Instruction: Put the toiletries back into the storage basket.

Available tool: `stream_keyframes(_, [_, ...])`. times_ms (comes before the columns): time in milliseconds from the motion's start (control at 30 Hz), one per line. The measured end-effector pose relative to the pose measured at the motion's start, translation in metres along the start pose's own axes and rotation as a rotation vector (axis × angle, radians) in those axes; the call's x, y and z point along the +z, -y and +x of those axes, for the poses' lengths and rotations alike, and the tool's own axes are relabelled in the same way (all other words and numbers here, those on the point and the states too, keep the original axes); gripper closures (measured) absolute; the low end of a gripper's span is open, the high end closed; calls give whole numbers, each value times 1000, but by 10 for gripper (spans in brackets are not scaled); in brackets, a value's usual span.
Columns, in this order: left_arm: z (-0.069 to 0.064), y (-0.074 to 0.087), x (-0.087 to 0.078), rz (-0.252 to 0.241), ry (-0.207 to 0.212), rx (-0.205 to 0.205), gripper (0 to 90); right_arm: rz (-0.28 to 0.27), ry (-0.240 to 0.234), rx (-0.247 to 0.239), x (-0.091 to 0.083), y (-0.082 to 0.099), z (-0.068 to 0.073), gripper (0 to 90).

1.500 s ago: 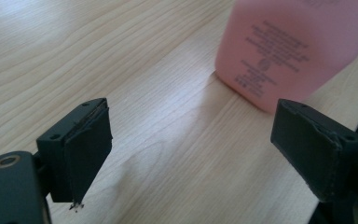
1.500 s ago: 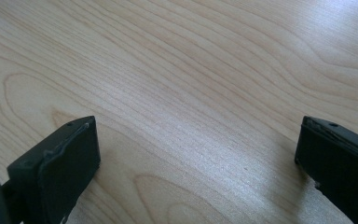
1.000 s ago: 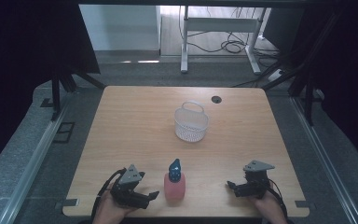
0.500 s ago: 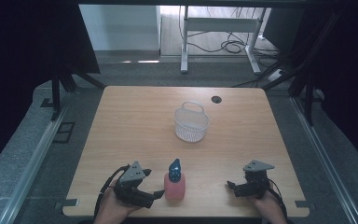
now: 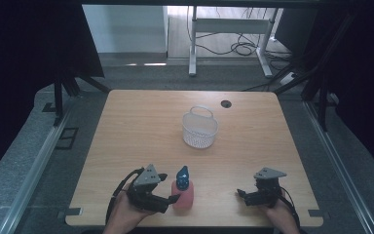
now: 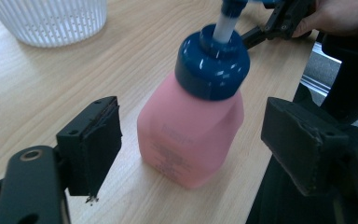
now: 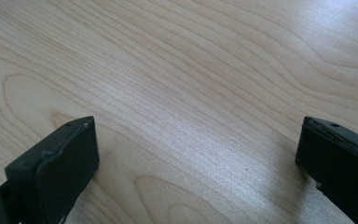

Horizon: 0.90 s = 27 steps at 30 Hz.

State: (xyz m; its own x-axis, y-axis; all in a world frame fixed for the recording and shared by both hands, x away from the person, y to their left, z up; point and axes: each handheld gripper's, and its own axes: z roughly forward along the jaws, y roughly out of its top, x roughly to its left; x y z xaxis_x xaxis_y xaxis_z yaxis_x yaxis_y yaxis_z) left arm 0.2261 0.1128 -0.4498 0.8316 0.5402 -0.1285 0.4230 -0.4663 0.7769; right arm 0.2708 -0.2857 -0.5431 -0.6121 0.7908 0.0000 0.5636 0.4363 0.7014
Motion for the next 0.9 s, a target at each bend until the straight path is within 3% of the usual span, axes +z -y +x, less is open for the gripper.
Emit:
stream_keyframes(267, [-5, -12, 9, 0, 3, 39, 281, 0, 0, 0, 0, 0, 0, 0])
stream_keyframes(900, [-4, -22, 20, -38, 11, 44, 436, 0, 0, 0, 0, 0, 0, 0])
